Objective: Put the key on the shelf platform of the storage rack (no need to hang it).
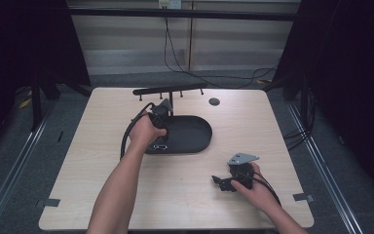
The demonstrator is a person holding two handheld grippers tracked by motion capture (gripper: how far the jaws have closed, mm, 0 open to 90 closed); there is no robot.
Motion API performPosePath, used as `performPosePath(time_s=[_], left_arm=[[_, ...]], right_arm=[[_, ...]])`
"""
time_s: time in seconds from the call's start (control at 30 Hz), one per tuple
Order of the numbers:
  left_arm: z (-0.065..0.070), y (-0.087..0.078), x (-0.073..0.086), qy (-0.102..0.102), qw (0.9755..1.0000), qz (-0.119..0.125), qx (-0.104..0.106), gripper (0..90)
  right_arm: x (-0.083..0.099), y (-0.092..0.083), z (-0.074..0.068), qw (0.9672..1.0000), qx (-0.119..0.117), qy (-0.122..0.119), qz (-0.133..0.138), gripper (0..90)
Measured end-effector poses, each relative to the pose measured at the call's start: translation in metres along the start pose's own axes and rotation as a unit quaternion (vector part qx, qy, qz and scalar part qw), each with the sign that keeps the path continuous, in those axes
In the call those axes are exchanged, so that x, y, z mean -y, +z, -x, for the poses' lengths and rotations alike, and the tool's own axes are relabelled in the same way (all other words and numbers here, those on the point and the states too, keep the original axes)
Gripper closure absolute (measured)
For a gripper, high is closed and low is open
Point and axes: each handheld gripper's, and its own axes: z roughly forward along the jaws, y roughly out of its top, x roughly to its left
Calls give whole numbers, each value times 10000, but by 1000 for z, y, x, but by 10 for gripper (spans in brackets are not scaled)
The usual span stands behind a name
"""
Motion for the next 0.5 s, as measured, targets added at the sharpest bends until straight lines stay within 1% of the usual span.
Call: performPosePath(time_s=[0.03,0.13,0.2,0.23,0.4,0.47,0.5], left_arm=[[0,-1,0,28,10000,-4,0,623],[0,-2,1,15,10000,-4,13,623],[0,-3,2,15,10000,-10,33,621],[0,-4,2,-29,10000,-23,39,621],[1,-6,3,16,10000,1,58,616],[2,-7,4,21,10000,-10,70,612],[2,-7,4,19,10000,8,82,606]], right_arm=[[0,0,0,10000,0,3,-2,150],[0,0,0,10000,4,34,-20,150],[0,0,0,10000,0,2,-1,150],[0,0,0,10000,3,29,-17,150],[0,0,0,10000,-1,3,-1,150],[0,0,0,10000,2,36,-21,150],[0,0,0,10000,0,5,-2,150]])
